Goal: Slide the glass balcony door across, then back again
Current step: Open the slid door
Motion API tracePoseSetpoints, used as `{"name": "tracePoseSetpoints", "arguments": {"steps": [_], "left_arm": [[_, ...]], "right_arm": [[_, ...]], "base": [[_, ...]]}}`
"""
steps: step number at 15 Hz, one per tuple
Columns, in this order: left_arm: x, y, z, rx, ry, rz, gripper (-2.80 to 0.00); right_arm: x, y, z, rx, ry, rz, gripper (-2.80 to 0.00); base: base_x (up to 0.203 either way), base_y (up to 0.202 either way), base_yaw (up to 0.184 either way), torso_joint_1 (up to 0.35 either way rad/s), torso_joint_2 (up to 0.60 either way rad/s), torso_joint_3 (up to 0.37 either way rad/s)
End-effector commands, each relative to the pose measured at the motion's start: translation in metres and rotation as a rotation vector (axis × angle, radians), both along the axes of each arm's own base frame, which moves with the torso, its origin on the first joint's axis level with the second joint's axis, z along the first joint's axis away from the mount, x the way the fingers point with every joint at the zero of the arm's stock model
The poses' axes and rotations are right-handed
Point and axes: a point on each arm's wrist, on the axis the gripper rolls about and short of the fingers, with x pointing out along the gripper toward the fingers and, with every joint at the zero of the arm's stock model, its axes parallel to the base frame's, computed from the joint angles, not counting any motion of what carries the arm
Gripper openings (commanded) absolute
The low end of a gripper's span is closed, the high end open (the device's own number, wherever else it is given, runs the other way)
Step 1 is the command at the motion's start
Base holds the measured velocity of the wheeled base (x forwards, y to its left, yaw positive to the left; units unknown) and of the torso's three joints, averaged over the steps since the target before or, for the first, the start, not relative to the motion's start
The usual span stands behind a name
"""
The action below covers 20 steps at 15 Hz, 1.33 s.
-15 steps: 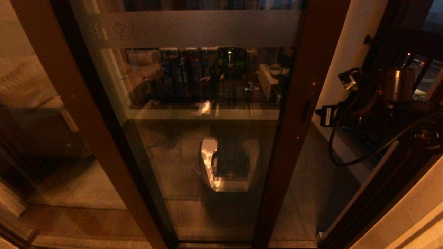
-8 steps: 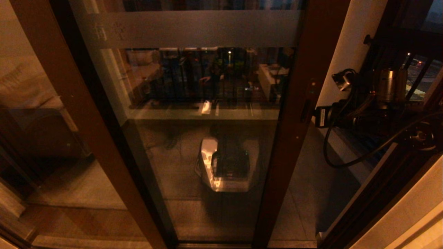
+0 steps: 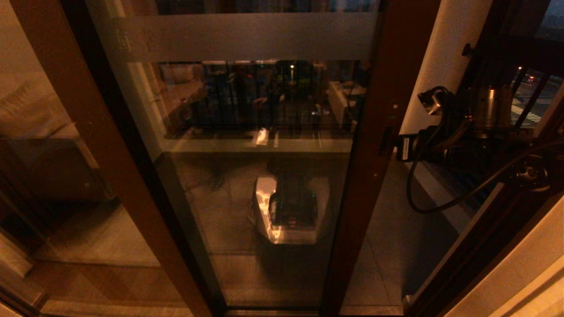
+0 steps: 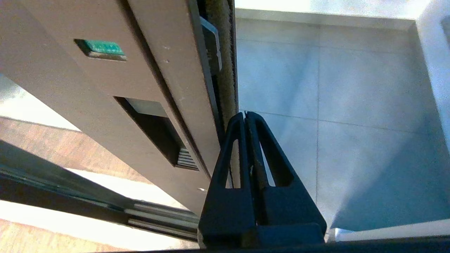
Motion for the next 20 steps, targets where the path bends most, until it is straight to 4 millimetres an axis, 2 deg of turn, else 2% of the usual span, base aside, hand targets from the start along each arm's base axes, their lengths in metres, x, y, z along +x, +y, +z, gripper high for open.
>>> {"name": "tracePoseSetpoints", "arguments": {"steps": [1, 20], "left_arm": [[0.0, 0.0, 0.0, 0.0, 0.0, 0.001, -2.8], [0.0, 0.0, 0.0, 0.0, 0.0, 0.001, -2.8]], "right_arm": [[-0.001, 0.005, 0.0, 0.002, -0.002, 0.019, -2.8], [0.003, 0.045, 0.001, 0.017, -0.016, 0.043, -2.8]], "base": [[0.0, 0.0, 0.0, 0.0, 0.0, 0.0], [0.0, 0.0, 0.0, 0.0, 0.0, 0.0]]}}
